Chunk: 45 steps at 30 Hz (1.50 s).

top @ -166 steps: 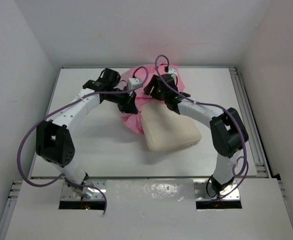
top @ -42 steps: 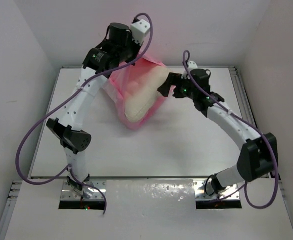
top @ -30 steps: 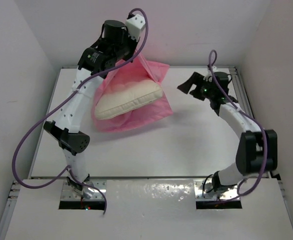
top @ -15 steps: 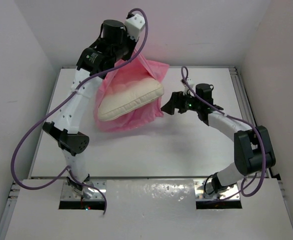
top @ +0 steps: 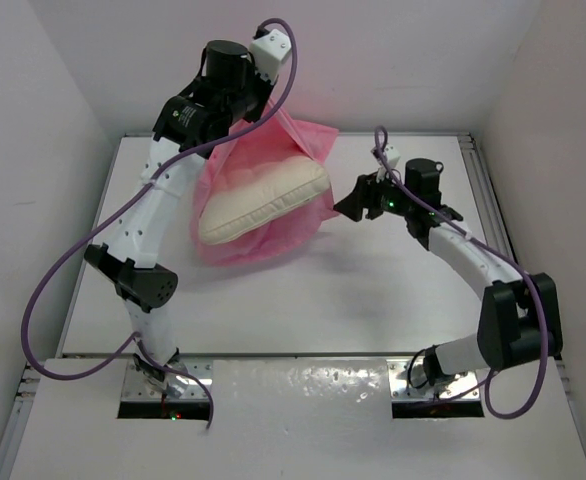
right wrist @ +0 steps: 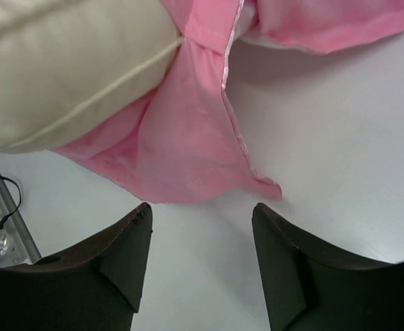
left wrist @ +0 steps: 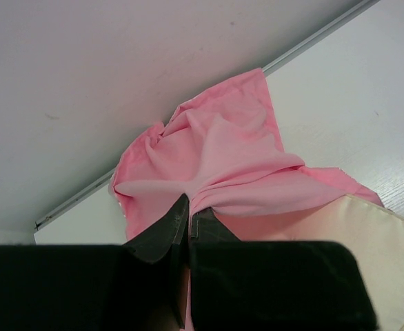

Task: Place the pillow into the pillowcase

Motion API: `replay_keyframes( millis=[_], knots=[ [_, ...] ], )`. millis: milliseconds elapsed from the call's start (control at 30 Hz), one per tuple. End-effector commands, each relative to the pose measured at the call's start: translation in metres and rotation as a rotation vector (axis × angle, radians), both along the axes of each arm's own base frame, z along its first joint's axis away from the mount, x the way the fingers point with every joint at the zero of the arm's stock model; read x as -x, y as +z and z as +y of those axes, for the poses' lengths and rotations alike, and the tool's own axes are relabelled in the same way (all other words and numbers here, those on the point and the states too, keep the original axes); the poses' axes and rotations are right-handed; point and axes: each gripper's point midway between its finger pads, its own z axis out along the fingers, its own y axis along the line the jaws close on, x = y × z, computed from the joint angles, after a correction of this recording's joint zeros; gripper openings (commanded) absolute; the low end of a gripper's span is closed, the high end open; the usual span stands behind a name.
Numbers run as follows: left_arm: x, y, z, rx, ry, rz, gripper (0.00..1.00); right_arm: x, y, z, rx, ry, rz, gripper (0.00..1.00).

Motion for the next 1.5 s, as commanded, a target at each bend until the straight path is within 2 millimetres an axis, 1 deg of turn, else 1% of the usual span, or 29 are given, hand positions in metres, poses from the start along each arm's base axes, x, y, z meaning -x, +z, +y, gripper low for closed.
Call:
replay_keyframes(
  millis=[0, 133, 167, 233, 267, 300, 333, 367, 400, 467, 500, 600, 667, 733, 767, 833, 867, 967, 1000, 1100, 1133, 1200, 1233, 1267, 1300, 1333, 1400, 1433, 1467],
  knots=[
    [0.021, 0.080, 0.008, 0.109, -0.002, -0.208, 0.00, -0.006, 0.037, -0.010, 0.013, -0.004, -0.130, 0.59],
    [0.021, 0.078, 0.007, 0.106, -0.005, -0.205, 0.00, -0.003, 0.026, -0.003, 0.041, 0.035, -0.090, 0.82],
    [0.023, 0.080, 0.006, 0.109, -0.010, -0.208, 0.00, -0.007, 0.019, -0.003, 0.052, 0.022, -0.074, 0.90],
    [0.025, 0.080, 0.006, 0.110, -0.014, -0.208, 0.00, -0.015, 0.013, -0.003, 0.061, 0.016, -0.077, 0.96],
    [0.025, 0.080, 0.005, 0.110, -0.016, -0.206, 0.00, -0.021, 0.000, -0.002, 0.076, 0.017, -0.052, 0.97],
    [0.026, 0.079, 0.005, 0.108, -0.016, -0.205, 0.00, -0.029, 0.003, -0.002, 0.078, 0.019, -0.055, 0.97],
    [0.027, 0.080, 0.005, 0.107, -0.019, -0.205, 0.00, -0.034, -0.002, -0.001, 0.092, 0.037, -0.050, 0.97],
    [0.028, 0.079, 0.006, 0.106, -0.018, -0.204, 0.00, -0.038, -0.014, 0.004, 0.091, 0.065, -0.016, 0.97],
    [0.027, 0.076, 0.005, 0.102, -0.016, -0.198, 0.00, -0.045, -0.006, 0.012, 0.078, 0.092, -0.036, 0.97],
    [0.027, 0.074, 0.006, 0.100, -0.013, -0.192, 0.00, -0.049, -0.012, 0.026, 0.069, 0.129, -0.025, 0.99],
    [0.026, 0.071, 0.006, 0.096, -0.012, -0.186, 0.00, -0.050, -0.005, 0.042, 0.056, 0.156, -0.051, 0.99],
    [0.025, 0.070, 0.007, 0.095, -0.002, -0.185, 0.00, -0.051, -0.006, 0.066, 0.004, 0.183, -0.060, 0.99],
    [0.023, 0.069, 0.008, 0.089, 0.004, -0.187, 0.00, -0.048, -0.012, 0.075, -0.018, 0.205, -0.040, 0.97],
    [0.022, 0.070, 0.010, 0.086, 0.014, -0.192, 0.00, -0.039, -0.013, 0.086, -0.047, 0.256, 0.012, 0.79],
    [0.021, 0.071, 0.012, 0.085, 0.021, -0.197, 0.00, -0.034, -0.009, 0.088, -0.061, 0.261, 0.044, 0.51],
    [0.018, 0.068, 0.016, 0.081, 0.034, -0.191, 0.00, -0.025, -0.002, 0.088, -0.083, 0.261, 0.067, 0.06],
    [0.015, 0.066, 0.019, 0.078, 0.044, -0.189, 0.00, -0.018, 0.011, 0.083, -0.120, 0.241, 0.069, 0.00],
    [0.004, 0.058, 0.027, 0.063, 0.069, -0.182, 0.00, -0.005, 0.050, 0.078, -0.210, 0.246, 0.006, 0.00],
    [0.000, 0.054, 0.030, 0.058, 0.084, -0.179, 0.00, 0.007, 0.088, 0.079, -0.267, 0.258, -0.036, 0.00],
    [-0.018, 0.048, 0.041, 0.053, 0.128, -0.187, 0.00, 0.031, 0.189, 0.083, -0.400, 0.330, -0.212, 0.00],
    [-0.023, 0.046, 0.047, 0.051, 0.143, -0.186, 0.00, 0.038, 0.237, 0.083, -0.444, 0.354, -0.333, 0.00],
    [-0.032, 0.043, 0.048, 0.044, 0.144, -0.193, 0.01, 0.050, 0.287, 0.080, -0.513, 0.358, -0.402, 0.00],
    [-0.033, 0.041, 0.047, 0.044, 0.143, -0.191, 0.07, 0.051, 0.322, 0.076, -0.548, 0.342, -0.483, 0.00],
    [-0.035, 0.039, 0.047, 0.042, 0.139, -0.189, 0.10, 0.052, 0.338, 0.074, -0.581, 0.325, -0.492, 0.00],
    [-0.033, 0.039, 0.043, 0.046, 0.119, -0.185, 0.24, 0.046, 0.359, 0.071, -0.624, 0.277, -0.511, 0.00],
    [-0.030, 0.041, 0.041, 0.052, 0.103, -0.186, 0.34, 0.045, 0.365, 0.070, -0.628, 0.279, -0.530, 0.00],
    [-0.025, 0.043, 0.035, 0.062, 0.055, -0.182, 0.54, 0.033, 0.379, 0.067, -0.694, 0.215, -0.513, 0.00],
    [-0.021, 0.043, 0.034, 0.060, 0.040, -0.176, 0.71, 0.030, 0.391, 0.064, -0.717, 0.195, -0.528, 0.00],
    [-0.016, 0.050, 0.034, 0.064, 0.026, -0.187, 0.78, 0.018, 0.389, 0.065, -0.738, 0.167, -0.501, 0.00]
  ],
)
